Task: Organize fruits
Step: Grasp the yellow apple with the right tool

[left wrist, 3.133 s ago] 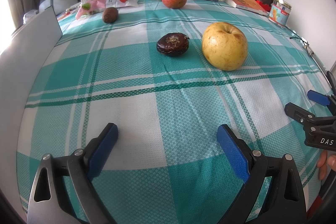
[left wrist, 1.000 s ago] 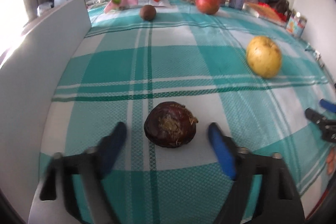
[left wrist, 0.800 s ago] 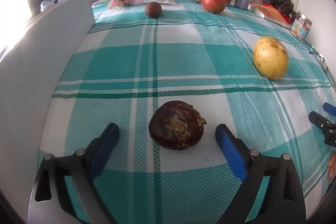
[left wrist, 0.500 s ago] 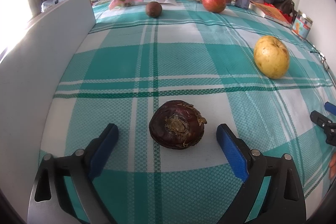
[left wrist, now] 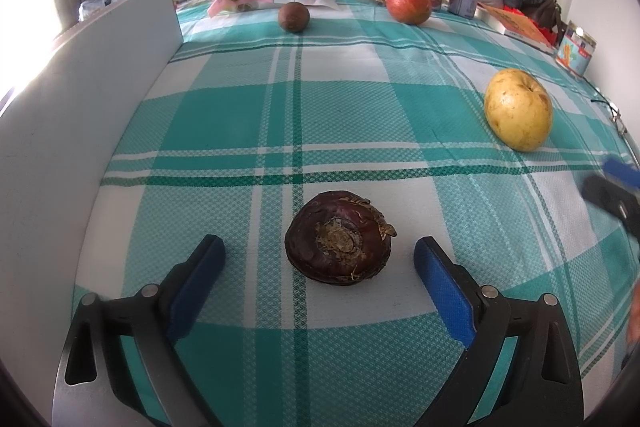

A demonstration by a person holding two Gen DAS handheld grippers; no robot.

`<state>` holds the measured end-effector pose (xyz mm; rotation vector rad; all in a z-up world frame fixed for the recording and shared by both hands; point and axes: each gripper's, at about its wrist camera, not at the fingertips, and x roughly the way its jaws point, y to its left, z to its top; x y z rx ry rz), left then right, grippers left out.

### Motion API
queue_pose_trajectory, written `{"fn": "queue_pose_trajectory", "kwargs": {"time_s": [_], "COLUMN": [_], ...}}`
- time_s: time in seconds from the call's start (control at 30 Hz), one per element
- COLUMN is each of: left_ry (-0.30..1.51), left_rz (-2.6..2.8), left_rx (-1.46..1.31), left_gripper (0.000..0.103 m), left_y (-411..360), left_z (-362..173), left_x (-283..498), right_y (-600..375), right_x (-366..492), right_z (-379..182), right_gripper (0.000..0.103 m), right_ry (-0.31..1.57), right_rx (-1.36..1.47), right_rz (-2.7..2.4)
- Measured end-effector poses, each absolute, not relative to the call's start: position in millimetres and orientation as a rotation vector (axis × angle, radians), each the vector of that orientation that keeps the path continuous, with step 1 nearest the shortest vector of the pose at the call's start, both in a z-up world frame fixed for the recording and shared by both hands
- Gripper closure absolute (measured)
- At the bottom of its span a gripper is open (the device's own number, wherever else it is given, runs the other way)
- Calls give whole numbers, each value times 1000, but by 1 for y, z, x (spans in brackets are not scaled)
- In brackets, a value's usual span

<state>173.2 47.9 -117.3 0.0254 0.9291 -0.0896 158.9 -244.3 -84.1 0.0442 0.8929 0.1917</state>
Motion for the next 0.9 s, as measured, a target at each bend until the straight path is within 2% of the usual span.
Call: {"fn": "queue_pose_trajectory", "kwargs": {"time_s": [0.2, 0.33, 0.37, 0.43, 0.53, 0.9], "left_ry": [929, 929, 929, 929, 929, 929], "left_rz": [-90, -90, -90, -90, -90, -90], "left_rx": [25, 25, 25, 25, 25, 25], "left_gripper": [6, 6, 6, 6, 6, 6], "left_y": [48, 48, 48, 48, 48, 48], "left_z": [-117, -117, -117, -117, -117, -117], "left_x": [173, 173, 173, 173, 173, 173], "right_y": [-186, -174, -174, -178, -190, -223], "right_x": [224, 251, 254, 255, 253, 164], "right_z": [-81, -96, -97, -95, -93, -80], "right_gripper": [0, 2, 6, 38, 38, 38], "right_ry": [917, 1016, 1023, 1013, 1036, 1020], "right_rx": [-65, -97, -95, -120, -26, -44], "right_rz": [226, 214, 216, 170, 209, 259]}}
